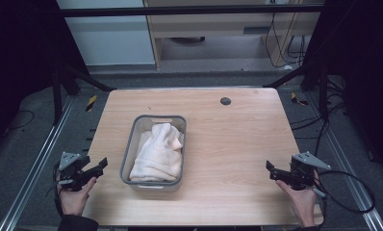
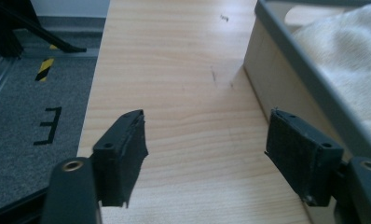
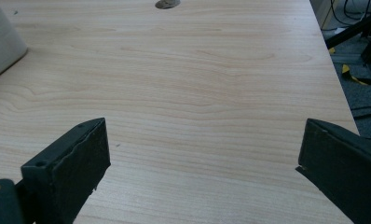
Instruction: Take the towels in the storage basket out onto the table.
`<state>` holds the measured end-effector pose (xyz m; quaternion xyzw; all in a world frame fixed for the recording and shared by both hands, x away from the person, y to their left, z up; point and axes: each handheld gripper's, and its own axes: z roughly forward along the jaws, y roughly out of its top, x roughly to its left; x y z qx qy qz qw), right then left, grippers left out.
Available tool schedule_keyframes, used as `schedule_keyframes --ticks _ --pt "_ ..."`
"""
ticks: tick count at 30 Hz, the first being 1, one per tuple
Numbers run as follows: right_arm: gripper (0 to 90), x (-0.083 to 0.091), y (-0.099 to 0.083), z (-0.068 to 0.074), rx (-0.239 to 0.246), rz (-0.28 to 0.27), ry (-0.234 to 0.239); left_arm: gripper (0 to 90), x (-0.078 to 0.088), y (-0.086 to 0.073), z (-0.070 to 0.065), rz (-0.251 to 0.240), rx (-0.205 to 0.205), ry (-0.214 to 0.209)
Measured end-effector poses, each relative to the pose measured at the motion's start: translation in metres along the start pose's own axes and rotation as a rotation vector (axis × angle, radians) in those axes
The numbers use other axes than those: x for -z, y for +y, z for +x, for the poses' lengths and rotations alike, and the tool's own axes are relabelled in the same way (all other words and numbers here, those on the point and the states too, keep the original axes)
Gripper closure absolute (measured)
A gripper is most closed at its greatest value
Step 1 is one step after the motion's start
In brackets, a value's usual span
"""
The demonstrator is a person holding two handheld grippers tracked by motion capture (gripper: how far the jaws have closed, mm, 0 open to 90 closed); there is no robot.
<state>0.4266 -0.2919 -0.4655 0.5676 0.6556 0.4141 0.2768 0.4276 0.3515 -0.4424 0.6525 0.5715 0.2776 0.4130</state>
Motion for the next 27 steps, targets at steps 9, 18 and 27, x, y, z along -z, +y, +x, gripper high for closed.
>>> schedule_keyframes --ticks 9,18,27 --pt "13.0 0.001 0.001 0.006 0.043 0.017 -0.001 29.5 0.020 0.019 -0.010 -0.032 -0.010 -0.052" --pt "13.8 0.001 0.005 0.008 0.064 0.023 -0.021 26.2 0.031 0.042 -0.021 -0.044 -0.051 -0.085" --pt "13.7 0.002 0.007 0.011 0.089 0.022 -0.027 23.5 0.031 0.065 -0.035 -0.015 -0.070 -0.156"
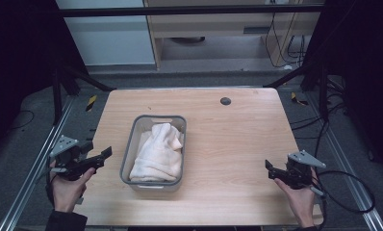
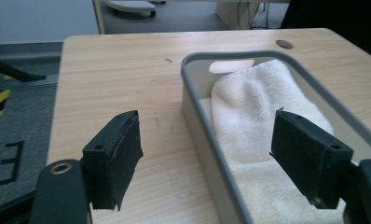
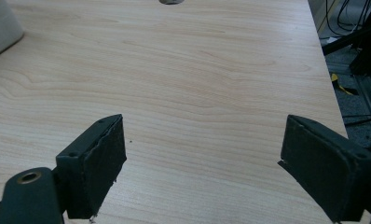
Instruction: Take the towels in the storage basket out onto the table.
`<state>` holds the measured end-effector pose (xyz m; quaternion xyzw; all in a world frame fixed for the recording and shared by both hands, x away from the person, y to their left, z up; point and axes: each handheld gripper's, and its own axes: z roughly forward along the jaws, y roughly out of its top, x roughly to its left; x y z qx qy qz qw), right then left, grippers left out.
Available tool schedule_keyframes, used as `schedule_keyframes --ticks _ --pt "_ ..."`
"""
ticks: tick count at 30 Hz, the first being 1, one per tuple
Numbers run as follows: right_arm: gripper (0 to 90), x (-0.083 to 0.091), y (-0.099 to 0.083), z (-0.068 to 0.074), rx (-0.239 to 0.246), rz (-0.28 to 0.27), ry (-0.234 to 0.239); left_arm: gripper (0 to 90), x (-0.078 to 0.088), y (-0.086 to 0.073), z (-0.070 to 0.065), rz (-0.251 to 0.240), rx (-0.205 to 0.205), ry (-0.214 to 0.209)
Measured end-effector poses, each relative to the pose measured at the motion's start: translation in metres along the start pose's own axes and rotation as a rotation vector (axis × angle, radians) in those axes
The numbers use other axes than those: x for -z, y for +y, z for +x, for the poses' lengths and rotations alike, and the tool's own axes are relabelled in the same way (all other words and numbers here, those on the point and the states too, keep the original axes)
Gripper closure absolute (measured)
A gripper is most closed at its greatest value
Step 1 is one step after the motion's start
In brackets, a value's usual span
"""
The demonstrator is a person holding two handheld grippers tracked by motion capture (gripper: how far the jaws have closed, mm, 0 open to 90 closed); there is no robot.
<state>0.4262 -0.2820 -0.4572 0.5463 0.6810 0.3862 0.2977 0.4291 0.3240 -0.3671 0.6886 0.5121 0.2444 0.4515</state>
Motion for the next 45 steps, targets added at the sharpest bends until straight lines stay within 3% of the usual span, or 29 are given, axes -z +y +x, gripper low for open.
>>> schedule_keyframes --ticks 10,16,22,33,45 --pt "13.0 -0.001 -0.002 0.001 0.023 0.016 -0.002 21.8 -0.012 0.024 -0.021 0.052 -0.070 -0.041" --pt "12.5 -0.003 -0.003 0.003 0.044 0.040 -0.001 20.7 -0.023 0.041 -0.044 0.134 -0.153 -0.055" --pt "11.5 -0.004 -0.004 0.001 0.045 0.050 -0.005 20.6 -0.034 0.046 -0.061 0.203 -0.202 -0.074" --pt "10.5 -0.006 -0.005 0.001 0.054 0.073 -0.011 19.0 -0.051 0.047 -0.077 0.299 -0.222 -0.096" --pt "9.5 -0.007 -0.005 0.002 0.060 0.076 -0.004 17.2 -0.074 0.041 -0.097 0.369 -0.236 -0.108"
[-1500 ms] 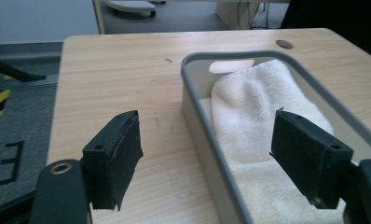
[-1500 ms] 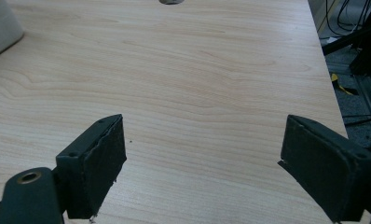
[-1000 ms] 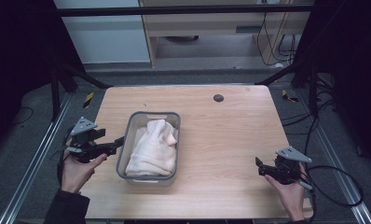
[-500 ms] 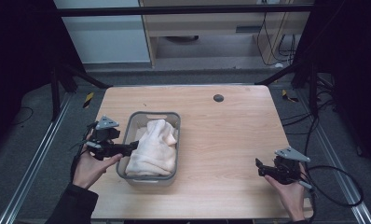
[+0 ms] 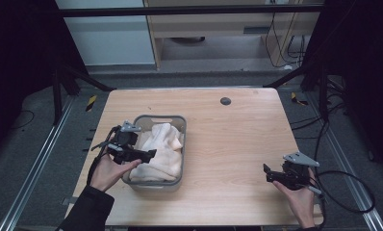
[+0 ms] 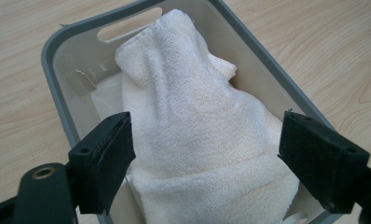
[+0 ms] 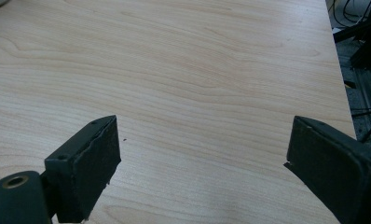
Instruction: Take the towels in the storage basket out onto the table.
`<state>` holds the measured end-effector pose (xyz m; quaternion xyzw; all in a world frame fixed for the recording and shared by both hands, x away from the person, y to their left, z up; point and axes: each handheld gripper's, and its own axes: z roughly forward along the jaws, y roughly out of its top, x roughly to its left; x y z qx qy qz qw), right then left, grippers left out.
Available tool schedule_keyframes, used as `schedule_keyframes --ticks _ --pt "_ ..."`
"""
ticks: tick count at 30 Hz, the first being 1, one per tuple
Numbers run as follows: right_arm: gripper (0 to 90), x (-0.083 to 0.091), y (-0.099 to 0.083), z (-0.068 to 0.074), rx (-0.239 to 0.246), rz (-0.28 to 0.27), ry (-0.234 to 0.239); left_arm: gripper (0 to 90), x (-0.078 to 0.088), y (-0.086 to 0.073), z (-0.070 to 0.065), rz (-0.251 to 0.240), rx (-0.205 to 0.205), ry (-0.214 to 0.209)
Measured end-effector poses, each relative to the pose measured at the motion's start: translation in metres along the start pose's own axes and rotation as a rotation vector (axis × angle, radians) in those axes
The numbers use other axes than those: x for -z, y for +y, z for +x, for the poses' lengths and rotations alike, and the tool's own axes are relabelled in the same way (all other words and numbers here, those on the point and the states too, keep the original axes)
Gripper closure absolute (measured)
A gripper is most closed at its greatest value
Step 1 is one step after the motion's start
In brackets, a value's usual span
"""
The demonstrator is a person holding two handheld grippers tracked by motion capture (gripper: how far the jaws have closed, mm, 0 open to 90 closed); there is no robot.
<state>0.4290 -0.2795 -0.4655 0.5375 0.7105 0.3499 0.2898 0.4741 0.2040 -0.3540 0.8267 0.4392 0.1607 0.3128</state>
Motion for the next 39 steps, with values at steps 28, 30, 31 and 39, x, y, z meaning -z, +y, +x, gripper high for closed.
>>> schedule_keyframes --ticks 28,30,31,39 --pt "7.7 -0.005 -0.001 0.002 0.019 0.030 0.003 9.0 -0.042 0.005 -0.011 0.133 -0.002 0.007" --pt "7.6 -0.005 -0.001 0.002 0.017 0.030 0.003 9.3 -0.046 0.004 -0.012 0.144 -0.002 0.005" --pt "7.6 -0.005 -0.001 0.002 0.017 0.031 0.003 9.4 -0.048 0.004 -0.012 0.152 -0.004 0.007" --pt "7.3 -0.006 -0.001 0.002 0.013 0.043 0.007 9.2 -0.057 0.001 -0.012 0.182 -0.002 0.012"
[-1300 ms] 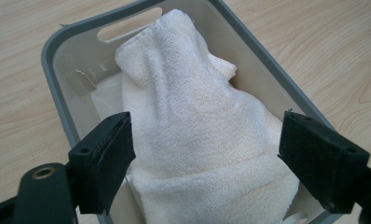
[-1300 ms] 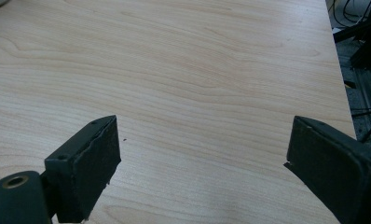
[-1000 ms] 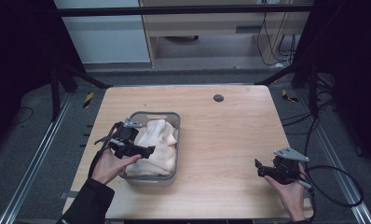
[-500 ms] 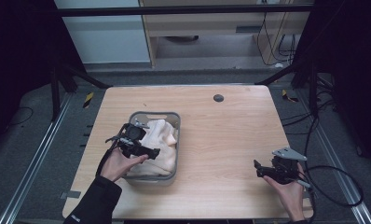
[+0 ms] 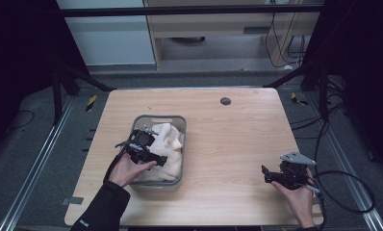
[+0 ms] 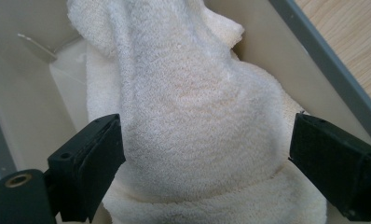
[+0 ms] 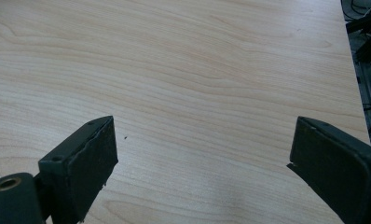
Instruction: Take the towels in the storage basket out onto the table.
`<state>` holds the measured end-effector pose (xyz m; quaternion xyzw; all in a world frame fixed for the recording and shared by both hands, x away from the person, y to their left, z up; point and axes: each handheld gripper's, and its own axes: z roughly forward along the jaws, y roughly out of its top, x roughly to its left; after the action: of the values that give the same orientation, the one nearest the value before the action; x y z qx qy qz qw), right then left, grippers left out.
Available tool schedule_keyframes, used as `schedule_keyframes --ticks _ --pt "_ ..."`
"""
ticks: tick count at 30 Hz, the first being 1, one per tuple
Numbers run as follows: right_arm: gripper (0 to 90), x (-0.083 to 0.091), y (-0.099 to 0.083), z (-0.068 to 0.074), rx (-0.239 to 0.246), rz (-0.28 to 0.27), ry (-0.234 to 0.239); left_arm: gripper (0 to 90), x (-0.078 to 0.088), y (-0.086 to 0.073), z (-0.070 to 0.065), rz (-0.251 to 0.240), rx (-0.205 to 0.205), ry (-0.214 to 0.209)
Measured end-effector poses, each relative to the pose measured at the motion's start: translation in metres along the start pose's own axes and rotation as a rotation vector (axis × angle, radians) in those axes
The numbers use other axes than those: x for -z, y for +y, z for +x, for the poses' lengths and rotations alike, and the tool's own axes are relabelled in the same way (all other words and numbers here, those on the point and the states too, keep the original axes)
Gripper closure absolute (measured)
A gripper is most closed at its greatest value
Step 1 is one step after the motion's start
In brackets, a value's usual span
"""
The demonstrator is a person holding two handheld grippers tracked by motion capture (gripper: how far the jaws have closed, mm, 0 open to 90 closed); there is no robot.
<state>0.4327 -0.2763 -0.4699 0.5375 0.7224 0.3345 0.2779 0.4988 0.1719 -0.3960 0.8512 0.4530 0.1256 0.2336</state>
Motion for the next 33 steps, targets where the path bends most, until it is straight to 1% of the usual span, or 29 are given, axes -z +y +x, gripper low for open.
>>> schedule_keyframes --ticks 1,4,5,6,9,11,14,15,17,19,21,24,26,28,30,32,33 --pt "6.7 -0.001 0.000 0.001 0.006 0.004 -0.002 9.2 -0.003 -0.001 0.001 0.011 0.002 -0.002" --pt "6.6 -0.001 0.000 0.001 0.005 0.005 -0.001 9.1 -0.006 -0.002 0.001 0.016 0.008 0.003" --pt "6.5 -0.002 0.000 0.001 0.010 0.008 -0.007 8.4 -0.011 -0.004 0.002 0.028 0.016 0.002" --pt "6.5 -0.002 0.000 0.000 0.015 0.009 -0.008 7.8 -0.011 -0.004 0.002 0.028 0.016 0.002" --pt "6.4 -0.003 -0.001 0.001 0.019 0.017 -0.009 6.9 -0.016 -0.005 0.004 0.028 0.035 0.000" --pt "6.3 -0.004 -0.001 0.001 0.023 0.017 -0.009 6.9 -0.017 -0.005 0.004 0.029 0.034 -0.001" --pt "6.1 -0.004 -0.001 0.002 0.027 0.022 -0.005 8.8 -0.020 -0.005 0.002 0.032 0.036 0.010" --pt "6.1 -0.005 -0.001 0.002 0.025 0.026 -0.007 9.4 -0.022 -0.006 0.001 0.038 0.037 0.019" --pt "6.1 -0.005 -0.001 0.002 0.027 0.026 -0.008 10.3 -0.025 -0.006 0.000 0.040 0.038 0.023" --pt "6.1 -0.005 -0.001 0.001 0.032 0.026 -0.007 14.5 -0.028 -0.007 -0.001 0.042 0.044 0.022" --pt "6.1 -0.005 -0.001 0.001 0.030 0.028 -0.006 17.7 -0.031 -0.008 0.001 0.052 0.061 0.009" --pt "6.1 -0.006 -0.001 0.002 0.027 0.033 -0.004 24.5 -0.033 -0.008 0.005 0.073 0.097 -0.008" --pt "6.1 -0.006 -0.002 0.001 0.032 0.036 -0.004 30.0 -0.034 -0.008 0.005 0.090 0.109 -0.006" --pt "6.6 -0.006 -0.003 0.000 0.019 0.030 0.003 35.3 -0.034 -0.007 0.005 0.105 0.113 0.004" --pt "6.9 -0.007 -0.005 -0.002 0.010 0.036 0.003 39.8 -0.034 -0.006 0.004 0.108 0.117 0.012" --pt "7.2 -0.007 -0.005 -0.003 0.004 0.037 0.001 43.9 -0.034 -0.006 0.004 0.109 0.119 0.012" --pt "7.6 -0.005 -0.005 -0.005 -0.003 0.025 0.001 45.8 -0.033 -0.006 0.005 0.112 0.126 0.007"
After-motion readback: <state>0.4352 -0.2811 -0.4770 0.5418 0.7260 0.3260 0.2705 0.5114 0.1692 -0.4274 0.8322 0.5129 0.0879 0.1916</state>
